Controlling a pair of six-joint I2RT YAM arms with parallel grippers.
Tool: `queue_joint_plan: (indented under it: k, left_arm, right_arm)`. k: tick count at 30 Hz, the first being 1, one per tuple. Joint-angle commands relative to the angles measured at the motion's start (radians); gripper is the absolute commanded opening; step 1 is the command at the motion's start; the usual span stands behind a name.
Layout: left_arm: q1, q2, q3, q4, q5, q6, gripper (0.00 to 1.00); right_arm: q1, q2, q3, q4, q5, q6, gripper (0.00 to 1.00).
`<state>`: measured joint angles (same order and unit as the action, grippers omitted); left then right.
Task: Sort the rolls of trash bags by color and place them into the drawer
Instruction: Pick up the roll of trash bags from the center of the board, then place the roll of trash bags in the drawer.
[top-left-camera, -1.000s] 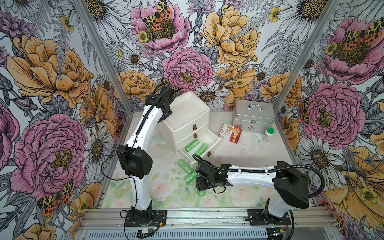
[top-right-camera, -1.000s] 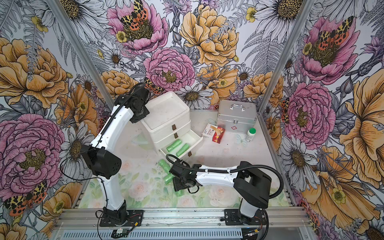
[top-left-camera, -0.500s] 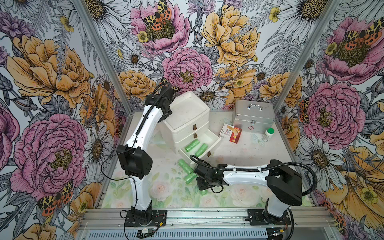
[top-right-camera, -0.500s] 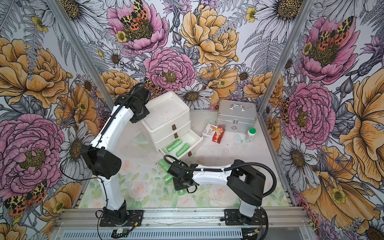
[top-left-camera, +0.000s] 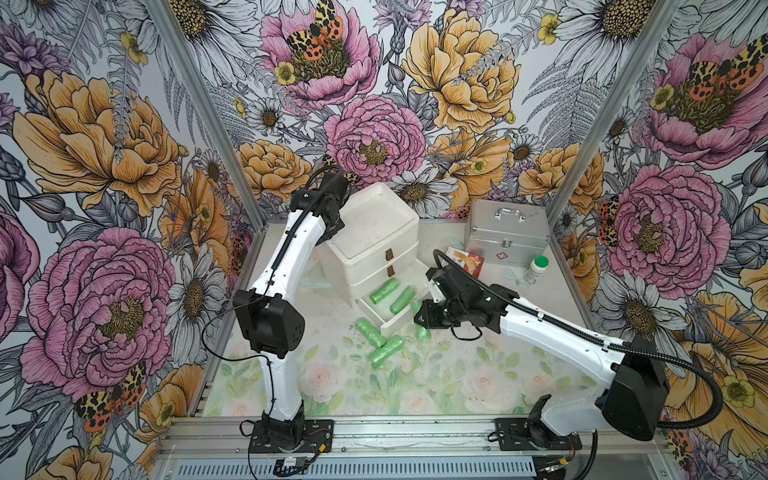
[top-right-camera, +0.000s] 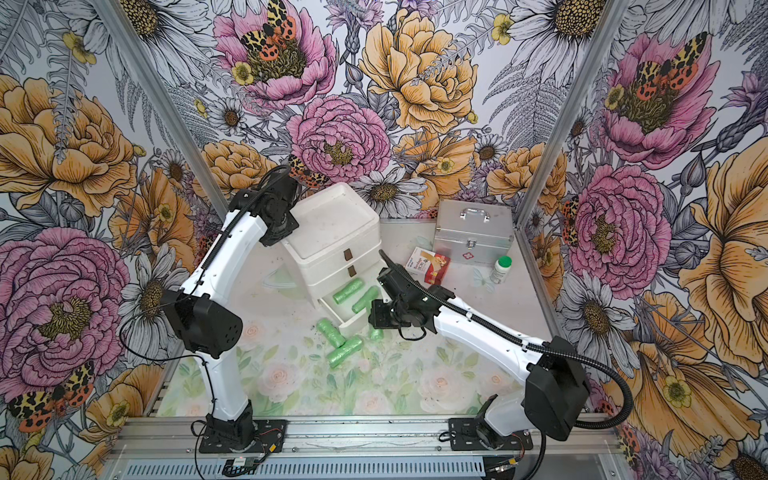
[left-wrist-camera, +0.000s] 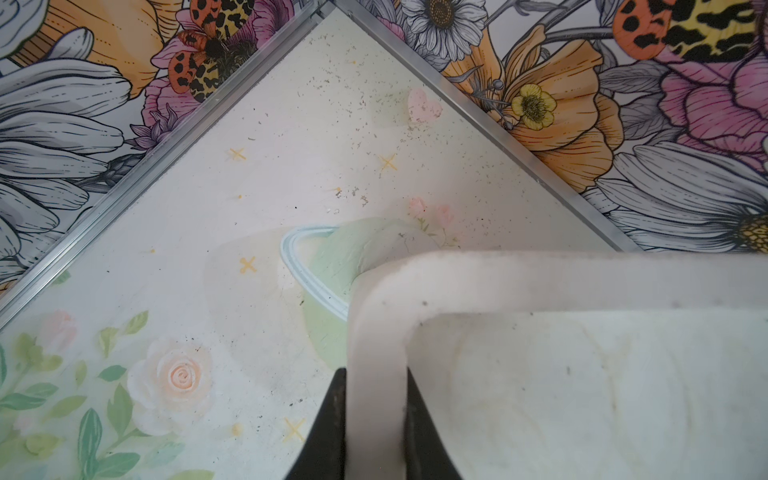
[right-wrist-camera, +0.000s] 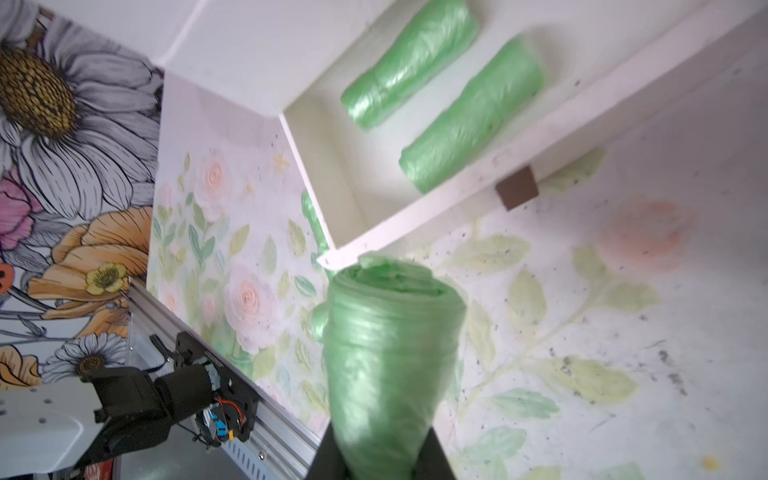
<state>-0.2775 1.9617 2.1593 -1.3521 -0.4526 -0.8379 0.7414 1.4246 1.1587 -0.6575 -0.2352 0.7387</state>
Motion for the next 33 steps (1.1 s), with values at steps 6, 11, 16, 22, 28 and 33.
queue_joint_plan:
  k: [6, 11, 16, 22, 28, 33]
  left_arm:
    - [-0.033, 0.047, -0.073, -0.110, 0.192, -0.030, 0.00]
    - [-0.028, 0.044, -0.082, -0.111, 0.191, -0.030, 0.00]
    - [-0.025, 0.043, -0.086, -0.111, 0.192, -0.026, 0.00]
    - [-0.020, 0.045, -0.092, -0.105, 0.198, -0.021, 0.00]
    - [-0.020, 0.046, -0.095, -0.100, 0.203, -0.020, 0.00]
    - [-0.021, 0.043, -0.101, -0.099, 0.203, -0.020, 0.00]
  right_arm:
    - [-0.061, 0.178, 0.226, -0.004, 0.103, 0.100, 0.16]
    - [-0.064, 0.270, 0.269, 0.083, 0.178, 0.246, 0.16]
    - [-0.066, 0.336, 0.264, 0.174, 0.211, 0.377, 0.16]
    - [-0.065, 0.384, 0.274, 0.224, 0.240, 0.443, 0.16]
    - [-0.059, 0.429, 0.283, 0.237, 0.229, 0.482, 0.17]
    - [-0.051, 0.448, 0.282, 0.239, 0.224, 0.504, 0.19]
